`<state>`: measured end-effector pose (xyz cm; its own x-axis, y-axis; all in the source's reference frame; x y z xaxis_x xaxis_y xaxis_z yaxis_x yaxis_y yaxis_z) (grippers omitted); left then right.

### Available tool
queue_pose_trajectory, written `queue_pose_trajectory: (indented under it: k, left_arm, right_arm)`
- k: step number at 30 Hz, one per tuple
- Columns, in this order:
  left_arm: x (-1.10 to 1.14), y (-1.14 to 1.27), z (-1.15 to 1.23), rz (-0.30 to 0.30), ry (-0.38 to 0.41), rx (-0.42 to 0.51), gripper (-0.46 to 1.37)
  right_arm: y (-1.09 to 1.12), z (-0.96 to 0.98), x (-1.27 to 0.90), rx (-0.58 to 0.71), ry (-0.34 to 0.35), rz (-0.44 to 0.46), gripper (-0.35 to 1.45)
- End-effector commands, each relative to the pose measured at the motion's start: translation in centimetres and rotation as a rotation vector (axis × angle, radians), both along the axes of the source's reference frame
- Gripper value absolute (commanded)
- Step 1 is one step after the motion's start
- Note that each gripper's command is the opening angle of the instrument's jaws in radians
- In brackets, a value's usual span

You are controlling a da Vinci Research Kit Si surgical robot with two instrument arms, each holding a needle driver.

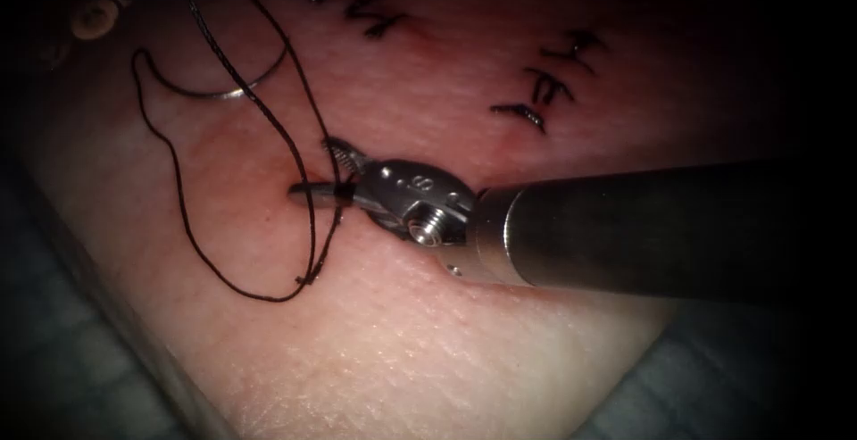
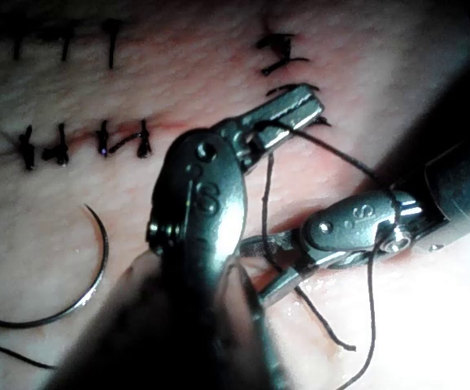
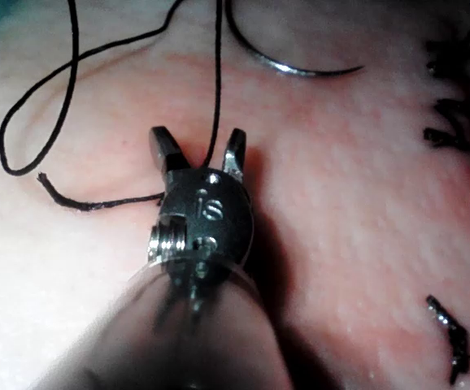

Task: Wound Closure
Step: Reposition the right tool to cut the long suture end

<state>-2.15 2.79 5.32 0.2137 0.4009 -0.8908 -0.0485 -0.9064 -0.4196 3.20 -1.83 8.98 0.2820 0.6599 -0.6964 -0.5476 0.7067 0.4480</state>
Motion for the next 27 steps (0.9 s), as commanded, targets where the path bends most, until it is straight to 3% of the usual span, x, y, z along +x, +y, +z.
queue_pose_trajectory:
  k: [1,7,18,27]
  left_arm:
    - [0.0,0.0,-0.01,0.001,-0.001,0.0,-0.35]
    - [-0.01,-0.01,-0.03,0.002,-0.002,0.002,-0.35]
    - [-0.06,0.0,-0.07,-0.003,0.0,0.0,-0.35]
    - [-0.07,0.02,-0.11,-0.004,-0.001,-0.002,-0.35]
  right_arm:
    - [0.01,0.0,0.0,0.001,0.001,-0.001,1.17]
    - [0.07,0.01,0.01,0.0,0.004,0.005,1.17]
    - [0.15,0.02,0.27,0.005,0.034,-0.005,1.17]
    - [0.16,0.04,0.32,0.004,0.032,-0.001,1.17]
